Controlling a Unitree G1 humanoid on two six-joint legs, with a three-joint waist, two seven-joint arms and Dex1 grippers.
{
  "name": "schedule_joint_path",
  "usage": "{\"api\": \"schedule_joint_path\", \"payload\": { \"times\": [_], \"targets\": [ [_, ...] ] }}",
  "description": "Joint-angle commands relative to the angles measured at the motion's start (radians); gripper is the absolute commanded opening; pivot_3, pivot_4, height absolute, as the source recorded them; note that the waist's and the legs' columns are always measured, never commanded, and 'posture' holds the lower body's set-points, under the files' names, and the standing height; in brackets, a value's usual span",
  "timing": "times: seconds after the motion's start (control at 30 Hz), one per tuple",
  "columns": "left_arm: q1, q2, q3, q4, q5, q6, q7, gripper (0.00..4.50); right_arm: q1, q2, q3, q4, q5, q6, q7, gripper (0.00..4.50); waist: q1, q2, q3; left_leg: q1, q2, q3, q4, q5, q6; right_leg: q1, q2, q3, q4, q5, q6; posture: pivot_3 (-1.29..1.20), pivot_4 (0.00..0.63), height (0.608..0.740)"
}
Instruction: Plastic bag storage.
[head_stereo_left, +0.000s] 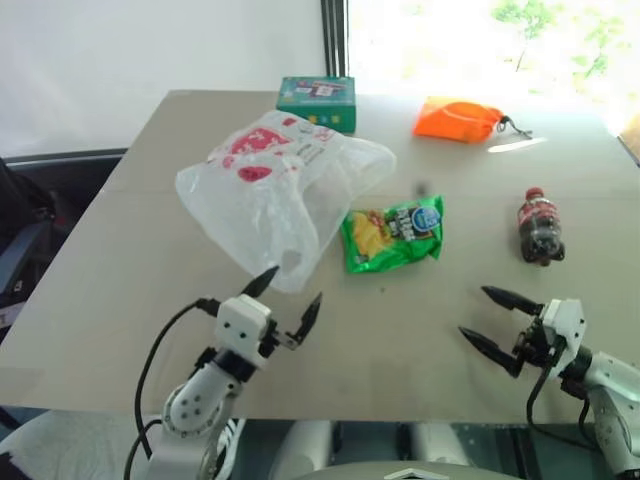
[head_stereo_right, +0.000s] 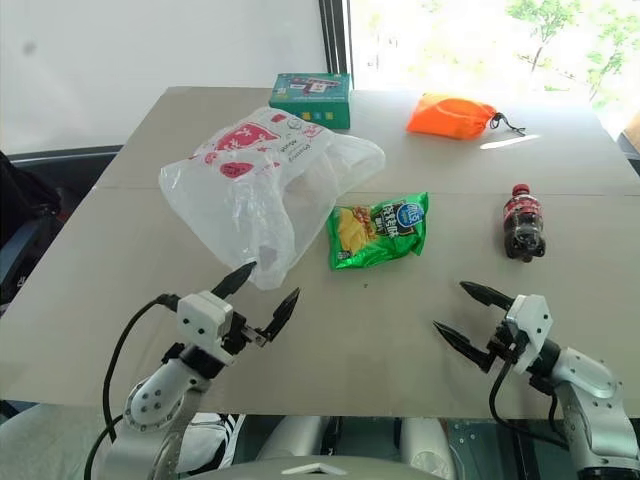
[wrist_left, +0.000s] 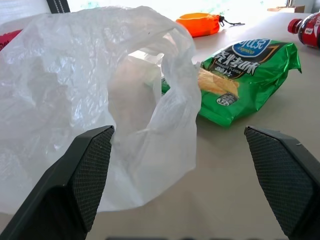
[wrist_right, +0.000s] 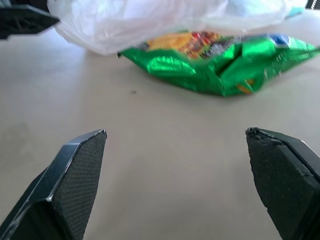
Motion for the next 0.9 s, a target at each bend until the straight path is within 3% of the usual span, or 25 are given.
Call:
{"api": "schedule_joint_path", "payload": {
  "times": [0.03, 0.37, 0.5, 0.73, 0.9],
  "targets": [
    [-0.072, -0.033, -0.024, -0.016, -0.020, 0.078, 0.032, 4.43, -0.039, -0.007, 0.023, -0.116, 0.041, 0.049, -0.006, 4.50, 0.001, 0.000, 0.000, 0.000, 0.000, 0.000, 0.001, 0.000, 0.000, 0.000, 0.000, 0.000, 0.001, 0.000, 0.000, 0.00, 0.150, 0.740],
    [-0.228, -0.071, -0.081, 0.084, -0.037, 0.140, 0.000, 4.43, -0.082, -0.012, 0.035, -0.190, 0.037, 0.114, -0.041, 4.50, 0.001, -0.001, 0.001, 0.001, -0.001, 0.000, 0.003, 0.001, -0.001, -0.001, 0.005, -0.003, 0.007, 0.000, 0.000, 0.00, 0.150, 0.740],
    [-0.238, -0.063, -0.076, 0.078, -0.057, 0.162, -0.014, 3.45, -0.094, -0.014, 0.026, -0.168, 0.014, 0.124, -0.078, 4.50, -0.001, -0.001, 0.001, 0.001, -0.001, 0.000, 0.004, 0.001, -0.001, -0.002, 0.005, -0.002, 0.009, 0.000, 0.000, 0.00, 0.150, 0.740],
    [-0.206, -0.046, -0.067, 0.034, -0.043, 0.176, 0.006, 0.25, -0.144, 0.016, 0.003, -0.092, -0.011, 0.188, -0.217, 4.50, -0.002, -0.001, 0.001, 0.001, -0.001, 0.000, 0.007, 0.001, -0.001, -0.002, 0.005, -0.002, 0.012, 0.000, 0.000, 0.00, 0.150, 0.740],
    [-0.174, -0.040, -0.070, 0.001, -0.041, 0.192, 0.016, 0.09, -0.184, 0.013, 0.006, -0.054, -0.010, 0.200, -0.221, 4.50, 0.000, -0.001, 0.001, 0.001, -0.001, 0.000, 0.008, 0.001, -0.001, -0.002, 0.005, 0.000, 0.012, 0.000, 0.000, 0.00, 0.150, 0.740]
  ]
}}
